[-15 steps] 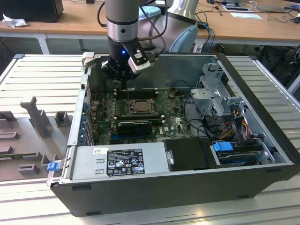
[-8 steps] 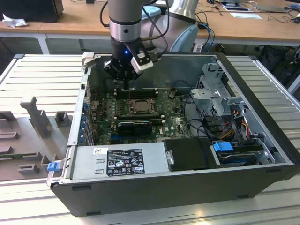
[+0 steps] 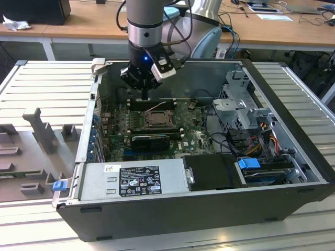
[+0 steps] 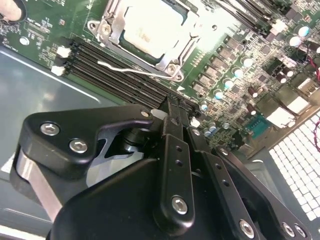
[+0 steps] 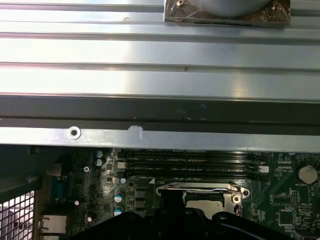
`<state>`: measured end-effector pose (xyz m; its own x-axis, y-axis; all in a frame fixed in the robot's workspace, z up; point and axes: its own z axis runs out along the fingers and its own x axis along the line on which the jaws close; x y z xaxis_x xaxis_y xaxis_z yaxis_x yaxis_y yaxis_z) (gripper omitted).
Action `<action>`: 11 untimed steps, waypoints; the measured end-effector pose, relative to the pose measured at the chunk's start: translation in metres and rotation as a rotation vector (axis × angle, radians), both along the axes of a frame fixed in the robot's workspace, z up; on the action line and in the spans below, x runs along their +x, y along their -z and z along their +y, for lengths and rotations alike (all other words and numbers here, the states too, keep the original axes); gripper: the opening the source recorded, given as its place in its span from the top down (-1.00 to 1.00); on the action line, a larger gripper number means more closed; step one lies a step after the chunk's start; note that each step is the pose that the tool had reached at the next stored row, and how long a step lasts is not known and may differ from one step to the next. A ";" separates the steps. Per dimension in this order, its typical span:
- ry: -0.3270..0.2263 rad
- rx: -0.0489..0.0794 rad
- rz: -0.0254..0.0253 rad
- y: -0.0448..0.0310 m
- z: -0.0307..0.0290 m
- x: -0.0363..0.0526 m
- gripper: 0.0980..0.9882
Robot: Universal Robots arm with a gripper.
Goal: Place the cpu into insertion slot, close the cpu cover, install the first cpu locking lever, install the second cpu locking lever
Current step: 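Install the first cpu locking lever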
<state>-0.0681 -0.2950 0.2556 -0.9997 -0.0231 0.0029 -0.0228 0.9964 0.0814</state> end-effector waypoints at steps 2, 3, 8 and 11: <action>0.000 0.000 0.0000 0.0003 0.0000 0.0031 0.98; 0.000 0.000 0.0001 0.0005 0.0000 0.0060 0.98; 0.000 0.003 -0.0001 0.0009 -0.0001 0.0132 0.98; 0.000 0.052 0.0000 0.0011 -0.0006 0.0139 0.98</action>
